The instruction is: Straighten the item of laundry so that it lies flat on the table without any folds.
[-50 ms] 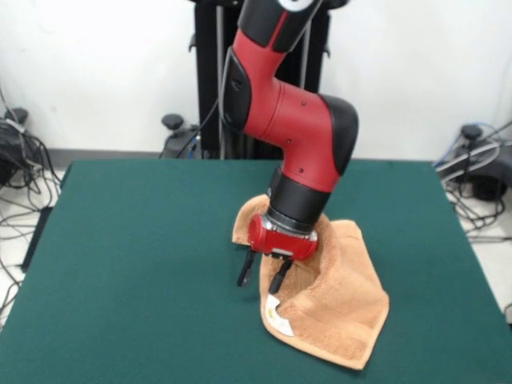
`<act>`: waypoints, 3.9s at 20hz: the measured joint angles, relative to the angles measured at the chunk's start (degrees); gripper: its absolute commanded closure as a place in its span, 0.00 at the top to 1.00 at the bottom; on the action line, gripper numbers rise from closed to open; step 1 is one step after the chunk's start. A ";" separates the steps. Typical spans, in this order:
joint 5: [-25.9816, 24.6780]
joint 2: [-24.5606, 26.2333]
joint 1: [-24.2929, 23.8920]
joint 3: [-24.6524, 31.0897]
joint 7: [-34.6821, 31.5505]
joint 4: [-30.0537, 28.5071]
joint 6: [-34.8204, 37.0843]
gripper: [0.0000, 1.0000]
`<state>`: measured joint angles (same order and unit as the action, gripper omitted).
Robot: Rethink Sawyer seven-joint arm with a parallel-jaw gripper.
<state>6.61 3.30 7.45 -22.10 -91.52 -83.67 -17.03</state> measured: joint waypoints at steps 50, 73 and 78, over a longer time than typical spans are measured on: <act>1.92 4.24 4.05 -5.93 0.00 9.01 4.14 1.00; 3.55 4.99 4.08 -6.03 0.00 9.00 2.97 1.00; 3.55 4.98 4.08 -6.03 0.00 9.00 2.97 1.00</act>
<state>10.16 8.28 11.53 -28.12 -91.52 -74.67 -14.06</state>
